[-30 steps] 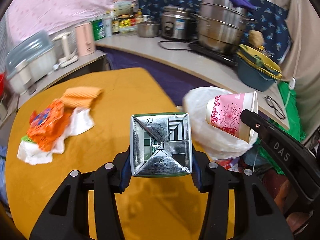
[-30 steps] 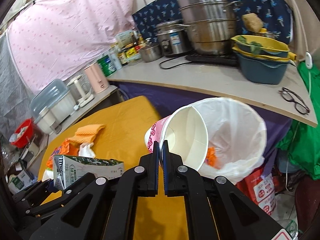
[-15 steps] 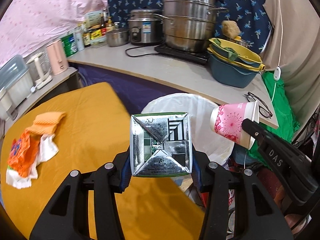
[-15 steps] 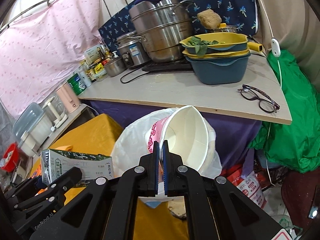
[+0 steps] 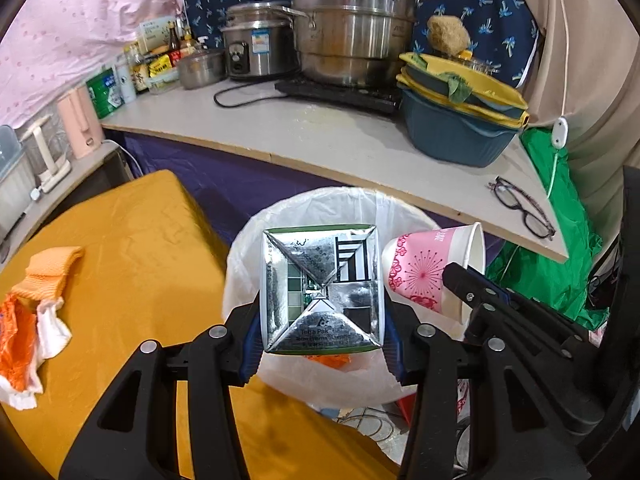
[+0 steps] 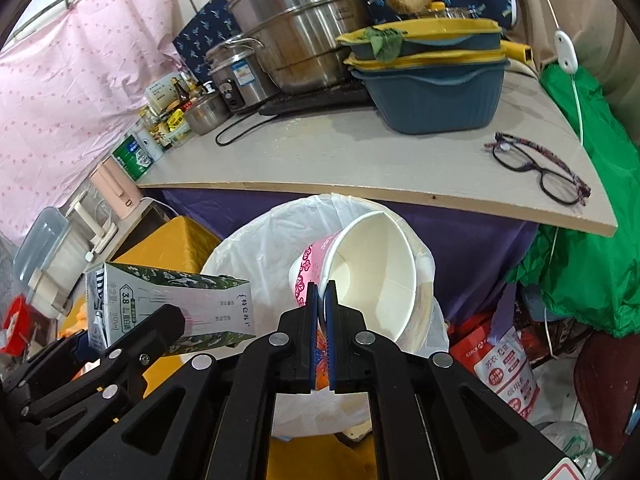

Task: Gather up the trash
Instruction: 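Carry the carton and cup over the trash bin and open both grippers, then move both tools back toward the remaining trash on the table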

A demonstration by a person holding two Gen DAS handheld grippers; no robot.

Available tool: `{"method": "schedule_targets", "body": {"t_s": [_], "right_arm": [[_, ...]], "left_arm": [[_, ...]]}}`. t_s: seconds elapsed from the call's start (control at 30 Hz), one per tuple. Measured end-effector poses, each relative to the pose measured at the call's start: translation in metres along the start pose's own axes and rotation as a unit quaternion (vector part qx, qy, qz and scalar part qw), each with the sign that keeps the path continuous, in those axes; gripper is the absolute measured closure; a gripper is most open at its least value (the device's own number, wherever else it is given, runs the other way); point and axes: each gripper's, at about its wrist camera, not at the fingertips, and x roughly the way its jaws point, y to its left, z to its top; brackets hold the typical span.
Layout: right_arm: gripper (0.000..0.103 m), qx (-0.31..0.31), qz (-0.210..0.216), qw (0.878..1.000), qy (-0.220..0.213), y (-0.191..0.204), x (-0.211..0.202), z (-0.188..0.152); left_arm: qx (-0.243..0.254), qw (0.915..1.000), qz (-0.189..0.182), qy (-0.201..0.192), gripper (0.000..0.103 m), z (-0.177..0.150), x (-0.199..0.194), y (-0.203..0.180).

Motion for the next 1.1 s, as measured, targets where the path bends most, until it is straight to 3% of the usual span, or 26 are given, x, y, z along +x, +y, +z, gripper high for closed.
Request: {"method": "schedule_targets", "body": {"t_s": [0.13,0.2,0.4,1.1], "right_arm": [[0.095,0.008,-0.005,1.0,0.002,-0.005,0.011,0.002],[0.091,0.012,-0.005,1.0,0.002,-0.007,0.013,0.003],[0.087,0.02,-0.005,1.0,-0.007,-0.006,0.009,0.007],[0.062,-0.022,0.031,0.998,-0.052,0.065,-0.055,-0.001]], "left_arm": [[0.001,1.0,0.002,0.01,0.056,-0.001,0.016,0.002],[0.004,0.9999,0.013,0.004,0.045,-0.001,0.017,0.001],[0.001,0.9994,0.033,-0.013,0.029,0.0,0.011,0.007],[-0.053,0.9949,0.074,-0.041,0.023,-0.014,-0.056,0.061]]}}
